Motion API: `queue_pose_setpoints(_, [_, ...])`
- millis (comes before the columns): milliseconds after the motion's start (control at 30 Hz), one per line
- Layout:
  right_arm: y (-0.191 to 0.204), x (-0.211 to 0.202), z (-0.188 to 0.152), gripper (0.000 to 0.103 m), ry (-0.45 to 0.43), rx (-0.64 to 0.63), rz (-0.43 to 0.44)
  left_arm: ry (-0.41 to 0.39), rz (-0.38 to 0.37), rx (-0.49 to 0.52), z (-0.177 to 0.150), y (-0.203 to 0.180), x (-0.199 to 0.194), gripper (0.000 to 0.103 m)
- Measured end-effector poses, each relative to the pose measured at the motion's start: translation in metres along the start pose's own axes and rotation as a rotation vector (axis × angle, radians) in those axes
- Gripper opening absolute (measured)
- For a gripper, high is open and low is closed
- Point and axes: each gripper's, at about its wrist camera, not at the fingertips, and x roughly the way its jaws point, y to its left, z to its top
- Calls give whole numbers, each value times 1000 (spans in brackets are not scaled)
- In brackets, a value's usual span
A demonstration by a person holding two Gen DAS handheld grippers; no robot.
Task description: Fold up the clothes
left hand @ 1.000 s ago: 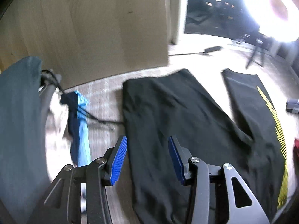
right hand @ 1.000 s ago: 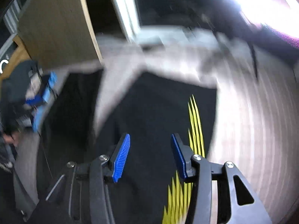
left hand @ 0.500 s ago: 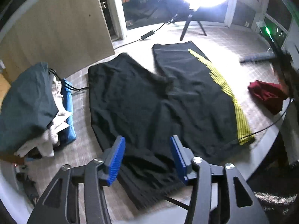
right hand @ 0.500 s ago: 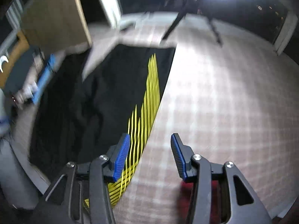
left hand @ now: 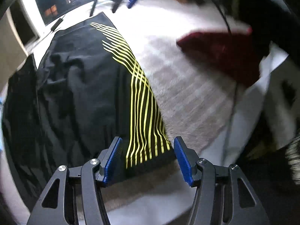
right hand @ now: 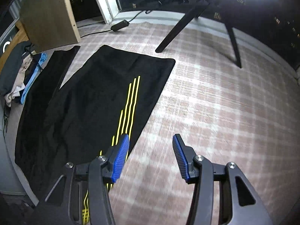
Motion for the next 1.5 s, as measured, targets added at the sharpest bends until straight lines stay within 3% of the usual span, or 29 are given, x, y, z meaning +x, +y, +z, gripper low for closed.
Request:
queue_pose_setpoints(67, [-8, 10, 6, 48, 4, 36, 18, 17, 8, -18, 2, 0, 10, 56])
queue_pose_setpoints(133, [-12, 17, 12, 48, -2, 64, 34, 22, -20, -62, 2, 4, 15, 50])
queue_pose_setpoints(167, [-14, 20, 15, 48, -7, 76, 42, 18, -31, -82, 2, 7, 15, 42])
queue_pose_setpoints(200, [-14, 24, 20, 48, -13, 85, 42, 9, -31, -95, 2, 9, 13, 22])
queue_pose_setpoints(300, [-14, 34, 37, 48, -31, 100, 23, 3, -69, -149, 1, 20, 6, 15])
queue_pose_setpoints(533, [-11, 67, 73, 48, -21, 131, -35, -38, -142, -259, -1, 50, -14, 9])
queue_pose_setpoints(633, [0, 70, 75, 48, -28, 81, -75, -60, -176, -294, -5, 61, -21, 9])
queue_pose_setpoints(700, [8, 72, 77, 27, -34, 45, -103, -75, -203, -309, -7, 67, -25, 9])
queue_pose_setpoints(733, [12, 73, 78, 3, -37, 27, -117, -82, -217, -316, -8, 70, -26, 9])
queue_pose_setpoints(833, [17, 65, 82, 3, -43, 54, -89, -110, -261, -334, -11, 80, -32, 9])
queue_pose_setpoints(967, [32, 28, 95, 3, -114, 107, -29, -170, -314, -373, -20, 107, -51, 8])
queue_pose_setpoints(1133, [94, -17, 127, 3, -209, 58, -15, -258, -335, -466, -56, 167, -81, 8])
queue_pose_setpoints(1267, [168, -37, 159, 3, -255, 3, -8, -299, -313, -558, -93, 214, -91, 8])
queue_pose_setpoints(1500, [302, -2, 211, 3, -243, -94, -1, -280, -288, -680, -164, 276, -84, 8])
